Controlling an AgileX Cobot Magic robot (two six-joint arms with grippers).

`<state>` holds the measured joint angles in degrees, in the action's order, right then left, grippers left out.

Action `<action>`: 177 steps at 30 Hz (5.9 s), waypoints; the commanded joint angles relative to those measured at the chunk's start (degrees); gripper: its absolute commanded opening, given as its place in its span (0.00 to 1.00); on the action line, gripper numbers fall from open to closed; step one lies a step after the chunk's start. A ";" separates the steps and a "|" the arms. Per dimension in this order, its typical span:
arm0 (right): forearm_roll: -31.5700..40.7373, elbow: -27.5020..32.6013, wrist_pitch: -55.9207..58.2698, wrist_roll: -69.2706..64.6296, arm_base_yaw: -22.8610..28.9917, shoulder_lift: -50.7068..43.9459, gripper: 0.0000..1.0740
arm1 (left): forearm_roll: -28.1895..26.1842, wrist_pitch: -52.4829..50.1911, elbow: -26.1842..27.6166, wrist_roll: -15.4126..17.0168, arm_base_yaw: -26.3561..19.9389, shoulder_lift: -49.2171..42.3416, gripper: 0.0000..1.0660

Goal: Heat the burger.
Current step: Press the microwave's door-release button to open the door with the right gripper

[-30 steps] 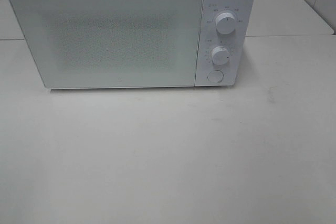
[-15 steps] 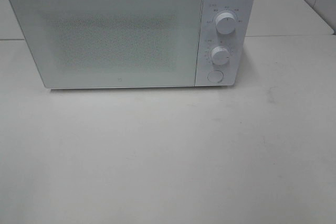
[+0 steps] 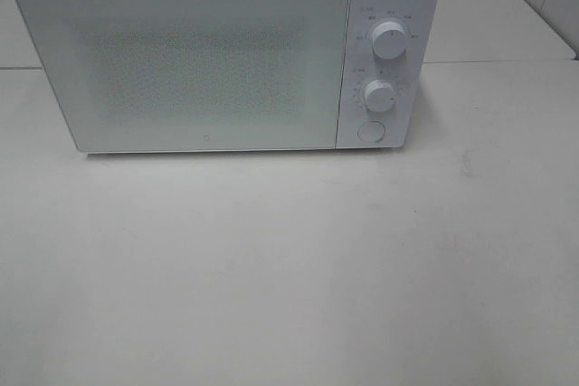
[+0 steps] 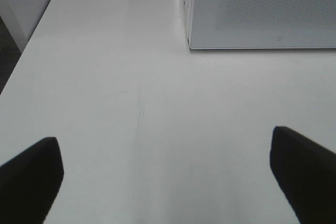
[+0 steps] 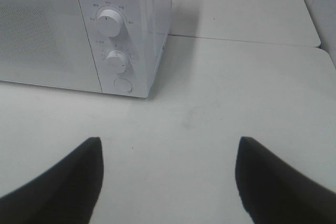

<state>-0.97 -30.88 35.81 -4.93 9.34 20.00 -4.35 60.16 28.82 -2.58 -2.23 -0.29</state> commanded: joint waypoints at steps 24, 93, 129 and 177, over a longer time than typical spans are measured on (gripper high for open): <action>-0.11 -0.17 -39.25 0.46 -0.46 37.76 0.64 | 0.17 -0.74 -0.17 0.23 -0.11 -1.09 0.94; 47.96 14.95 -107.26 11.34 39.02 78.50 0.63 | 0.17 -0.74 -0.17 0.23 -0.11 -1.09 0.94; 50.76 15.13 -103.82 -74.37 39.02 78.61 0.00 | 0.17 -0.74 -0.17 0.23 -0.11 -1.09 0.94; 43.37 -13.46 -92.59 -77.86 24.35 99.64 0.00 | 0.17 -0.74 -0.17 0.23 -0.11 -1.09 0.94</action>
<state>43.03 -43.89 -56.95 -82.91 34.03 119.69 -4.35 60.16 28.82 -2.58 -2.23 -0.29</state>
